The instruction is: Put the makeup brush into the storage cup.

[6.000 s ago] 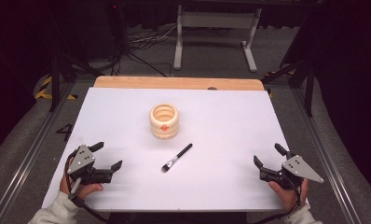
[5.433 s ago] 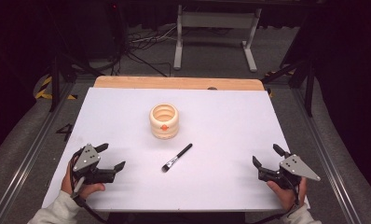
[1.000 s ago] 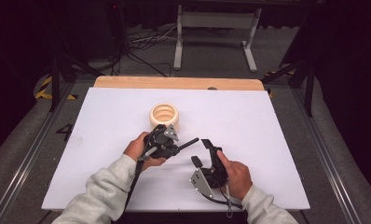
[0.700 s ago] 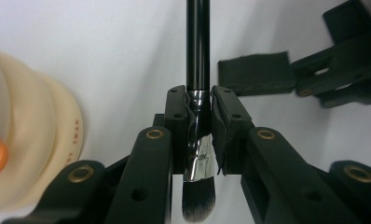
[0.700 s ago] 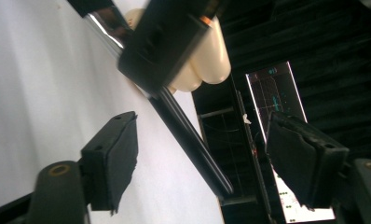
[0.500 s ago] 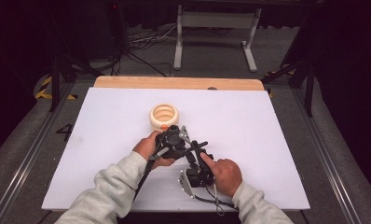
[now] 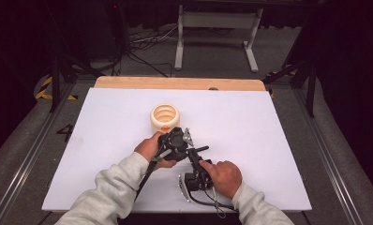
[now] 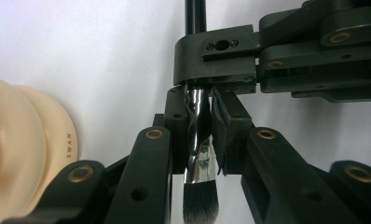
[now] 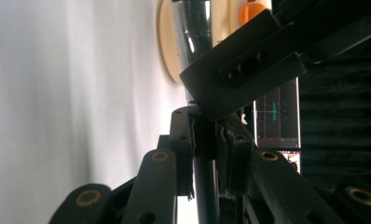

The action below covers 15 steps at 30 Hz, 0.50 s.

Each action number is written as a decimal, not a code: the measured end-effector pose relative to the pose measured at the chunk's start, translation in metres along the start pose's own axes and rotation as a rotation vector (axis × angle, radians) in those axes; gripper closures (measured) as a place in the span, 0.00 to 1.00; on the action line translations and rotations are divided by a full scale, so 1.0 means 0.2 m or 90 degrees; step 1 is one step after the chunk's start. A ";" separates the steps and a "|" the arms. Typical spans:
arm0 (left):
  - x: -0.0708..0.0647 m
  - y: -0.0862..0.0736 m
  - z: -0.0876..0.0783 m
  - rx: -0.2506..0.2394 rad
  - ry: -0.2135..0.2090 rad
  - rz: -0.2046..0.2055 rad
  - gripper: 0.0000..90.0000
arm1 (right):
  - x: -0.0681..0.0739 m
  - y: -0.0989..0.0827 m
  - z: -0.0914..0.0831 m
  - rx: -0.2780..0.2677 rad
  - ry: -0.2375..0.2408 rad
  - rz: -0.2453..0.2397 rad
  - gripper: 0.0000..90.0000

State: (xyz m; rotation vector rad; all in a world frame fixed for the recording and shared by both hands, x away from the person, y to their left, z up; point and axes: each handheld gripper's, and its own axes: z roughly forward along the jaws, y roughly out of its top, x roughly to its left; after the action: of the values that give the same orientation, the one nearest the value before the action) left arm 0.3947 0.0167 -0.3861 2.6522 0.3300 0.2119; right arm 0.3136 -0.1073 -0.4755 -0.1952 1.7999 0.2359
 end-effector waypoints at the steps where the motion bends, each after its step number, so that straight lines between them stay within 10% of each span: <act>1: 0.00 0.00 0.00 -0.001 0.000 0.000 0.86 | 0.00 0.00 0.00 -0.001 0.004 -0.002 0.89; 15: 0.02 -0.13 -0.10 -0.126 0.020 -0.025 0.73 | -0.03 -0.03 0.00 0.011 0.020 0.046 0.89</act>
State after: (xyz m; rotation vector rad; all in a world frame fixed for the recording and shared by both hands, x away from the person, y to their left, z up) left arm 0.3893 0.0490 -0.3812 2.4475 0.3516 0.2600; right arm 0.3163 -0.1129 -0.4702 -0.1222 1.8408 0.2690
